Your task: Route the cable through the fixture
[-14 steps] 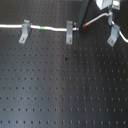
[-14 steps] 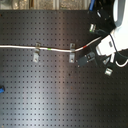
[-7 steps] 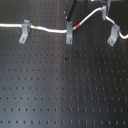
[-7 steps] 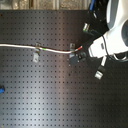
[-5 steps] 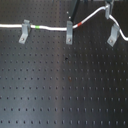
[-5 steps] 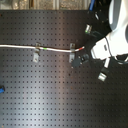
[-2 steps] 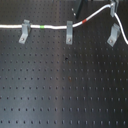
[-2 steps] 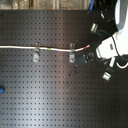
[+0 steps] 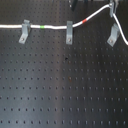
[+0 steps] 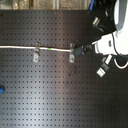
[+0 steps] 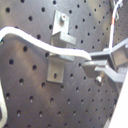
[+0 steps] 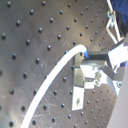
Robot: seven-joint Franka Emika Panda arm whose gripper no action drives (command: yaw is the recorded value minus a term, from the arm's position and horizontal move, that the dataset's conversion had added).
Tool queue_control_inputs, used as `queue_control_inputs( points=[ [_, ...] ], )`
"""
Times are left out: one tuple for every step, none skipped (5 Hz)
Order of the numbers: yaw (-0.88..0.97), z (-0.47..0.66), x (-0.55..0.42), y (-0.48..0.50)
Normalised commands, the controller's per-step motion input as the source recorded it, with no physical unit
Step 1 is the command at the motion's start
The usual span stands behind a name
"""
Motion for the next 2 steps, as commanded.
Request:
queue_control_inputs(
  points=[
    [0.64,0.00,0.000,0.000],
    [0.00,0.16,-0.148,-0.001]
  ],
)
